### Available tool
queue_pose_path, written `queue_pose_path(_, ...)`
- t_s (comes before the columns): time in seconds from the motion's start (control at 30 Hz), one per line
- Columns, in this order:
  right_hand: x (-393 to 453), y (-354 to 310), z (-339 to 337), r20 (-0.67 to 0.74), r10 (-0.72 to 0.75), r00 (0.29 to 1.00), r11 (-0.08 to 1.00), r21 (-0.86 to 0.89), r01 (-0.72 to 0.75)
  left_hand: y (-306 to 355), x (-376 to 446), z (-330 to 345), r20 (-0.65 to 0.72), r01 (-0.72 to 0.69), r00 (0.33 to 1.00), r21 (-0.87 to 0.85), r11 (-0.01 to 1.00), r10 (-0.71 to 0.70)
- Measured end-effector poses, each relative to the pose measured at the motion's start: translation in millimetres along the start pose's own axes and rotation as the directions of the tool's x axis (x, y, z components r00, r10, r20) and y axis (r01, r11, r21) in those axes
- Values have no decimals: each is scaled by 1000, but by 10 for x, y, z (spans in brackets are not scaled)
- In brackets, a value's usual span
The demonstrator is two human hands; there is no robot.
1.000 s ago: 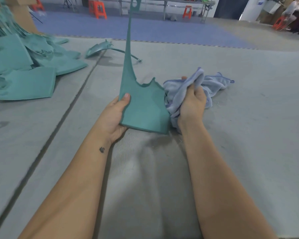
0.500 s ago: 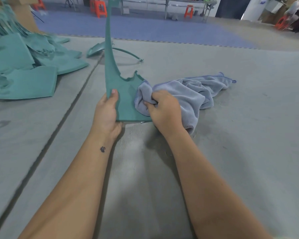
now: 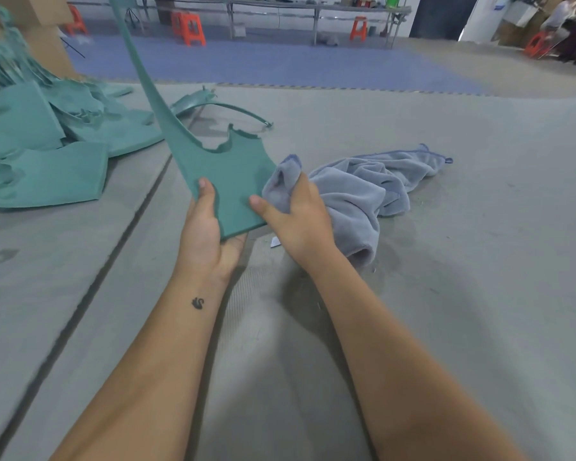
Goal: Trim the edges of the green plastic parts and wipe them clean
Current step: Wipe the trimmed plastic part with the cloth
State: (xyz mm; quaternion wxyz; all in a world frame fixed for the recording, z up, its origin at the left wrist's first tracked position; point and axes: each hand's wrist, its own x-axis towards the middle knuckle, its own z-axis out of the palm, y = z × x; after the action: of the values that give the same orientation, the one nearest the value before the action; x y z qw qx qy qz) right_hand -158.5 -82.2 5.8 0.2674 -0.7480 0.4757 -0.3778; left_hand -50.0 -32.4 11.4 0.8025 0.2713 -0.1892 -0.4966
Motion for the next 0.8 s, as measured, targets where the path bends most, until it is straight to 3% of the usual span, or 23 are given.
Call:
queue_pose_path(0.13, 19, 21, -81, -87, 23, 996, 977, 213, -4, -18, -7, -11, 35, 57, 998, -41, 998, -56)
queue_pose_path(0.23, 51, 14, -124, -157, 177, 972, 920, 376, -107, -22, -14, -7, 37, 103, 994, -43, 994, -102)
queue_pose_path(0.37, 106, 36, -250, -177, 419, 890, 701, 687, -193, -37, -7, 23, 12, 118, 993, -38, 992, -118)
queue_pose_path(0.5, 61, 89, -392, -173, 597, 783, 496, 847, -190, 35, 27, -35, -80, 62, 995, -49, 997, -65)
queue_pose_path(0.57, 54, 55, -421, -98, 620, 778, 409, 887, -214, 65, 33, -70, -116, 41, 992, -46, 998, -46)
queue_pose_path(0.6, 52, 29, -407, -94, 563, 821, 469, 854, -224, 64, 29, -71, -122, 41, 991, -43, 998, -46)
queue_pose_path(0.63, 51, -10, -369, -124, 448, 885, 595, 781, -192, 52, 26, -59, -115, 51, 992, -35, 998, -55)
queue_pose_path(0.7, 38, -56, -247, -211, 146, 967, 807, 591, 7, 1, 8, -22, -76, 87, 993, -10, 996, -88)
queue_pose_path(0.77, 15, -16, -133, -217, -45, 975, 962, 253, 101, -51, -27, 25, -44, 125, 991, 38, 991, -123)
queue_pose_path(0.8, 11, 21, -84, -188, -105, 977, 988, 87, 124, -77, -39, 41, -32, 135, 991, 67, 989, -133)
